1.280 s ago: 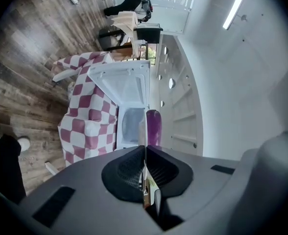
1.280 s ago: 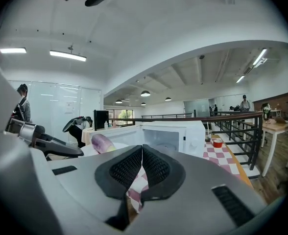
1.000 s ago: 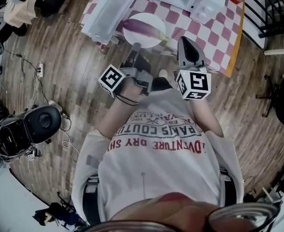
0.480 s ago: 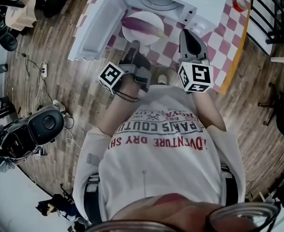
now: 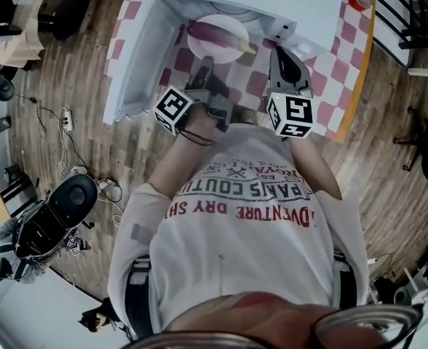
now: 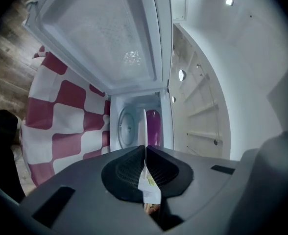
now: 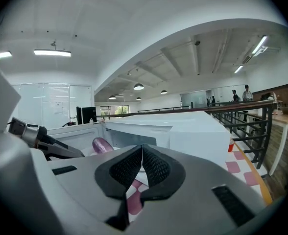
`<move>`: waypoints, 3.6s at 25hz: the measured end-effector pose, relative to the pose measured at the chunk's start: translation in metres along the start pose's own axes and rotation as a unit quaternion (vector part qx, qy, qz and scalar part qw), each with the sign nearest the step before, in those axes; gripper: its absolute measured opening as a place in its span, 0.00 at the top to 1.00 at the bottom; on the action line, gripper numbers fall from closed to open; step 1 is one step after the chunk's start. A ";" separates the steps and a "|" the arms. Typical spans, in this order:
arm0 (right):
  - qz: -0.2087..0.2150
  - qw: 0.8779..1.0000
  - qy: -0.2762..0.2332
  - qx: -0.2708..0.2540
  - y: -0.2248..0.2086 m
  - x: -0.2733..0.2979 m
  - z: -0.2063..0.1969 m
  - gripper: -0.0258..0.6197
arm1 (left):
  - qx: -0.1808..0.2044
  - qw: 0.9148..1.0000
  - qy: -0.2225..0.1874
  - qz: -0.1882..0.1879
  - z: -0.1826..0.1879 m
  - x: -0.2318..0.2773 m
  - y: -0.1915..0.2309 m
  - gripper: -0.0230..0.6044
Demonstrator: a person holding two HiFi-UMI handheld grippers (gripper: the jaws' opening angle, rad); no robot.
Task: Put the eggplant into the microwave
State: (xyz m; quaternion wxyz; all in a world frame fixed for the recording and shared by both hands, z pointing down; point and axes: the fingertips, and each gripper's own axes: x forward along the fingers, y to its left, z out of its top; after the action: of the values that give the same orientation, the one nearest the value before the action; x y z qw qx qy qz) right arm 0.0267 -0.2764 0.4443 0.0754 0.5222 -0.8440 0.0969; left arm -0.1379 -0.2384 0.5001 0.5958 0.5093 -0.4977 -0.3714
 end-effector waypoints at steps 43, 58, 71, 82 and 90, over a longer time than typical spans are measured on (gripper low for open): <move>-0.103 0.990 0.090 0.028 0.008 0.093 -0.060 0.92 | 0.044 0.992 0.098 0.064 0.051 0.170 0.090 0.91; -0.091 0.992 0.082 0.031 0.003 0.097 -0.055 0.92 | 0.037 0.993 0.100 0.055 0.046 0.172 0.093 0.91; -0.083 0.992 0.090 0.030 0.009 0.085 -0.059 0.92 | 0.010 0.996 0.080 0.046 0.046 0.162 0.083 0.51; -0.073 0.994 0.079 0.031 0.013 0.075 -0.050 0.92 | 0.057 0.989 0.114 0.071 0.035 0.122 0.079 0.91; -0.059 0.996 0.059 0.019 0.010 0.071 -0.031 0.92 | 0.296 0.934 0.197 0.039 0.009 0.097 0.033 0.92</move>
State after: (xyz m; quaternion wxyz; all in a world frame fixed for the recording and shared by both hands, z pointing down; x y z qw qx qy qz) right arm -0.0126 -0.3257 0.4900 0.1207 0.5660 -0.8036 0.1392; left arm -0.1266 -0.3257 0.5534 0.5181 0.7056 -0.4773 -0.0764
